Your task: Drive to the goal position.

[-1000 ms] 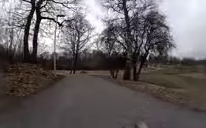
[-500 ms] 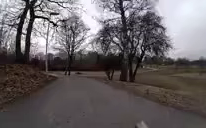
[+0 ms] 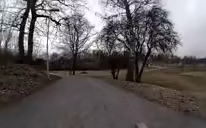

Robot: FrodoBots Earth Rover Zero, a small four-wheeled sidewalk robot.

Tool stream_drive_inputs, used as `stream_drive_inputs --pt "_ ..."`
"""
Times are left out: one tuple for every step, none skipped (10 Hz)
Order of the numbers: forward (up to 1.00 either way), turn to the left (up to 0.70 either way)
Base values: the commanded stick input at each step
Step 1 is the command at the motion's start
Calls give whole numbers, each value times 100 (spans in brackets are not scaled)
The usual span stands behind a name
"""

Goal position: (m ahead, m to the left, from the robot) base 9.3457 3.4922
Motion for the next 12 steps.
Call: stream_drive_inputs --pt "100 -40" --pt "100 -16" --pt "100 -3" --pt "100 0" --pt "100 0" --pt "100 1" --pt "100 2" --pt "100 0" --pt "100 0" --pt "100 0" --pt "100 0" --pt "100 0"
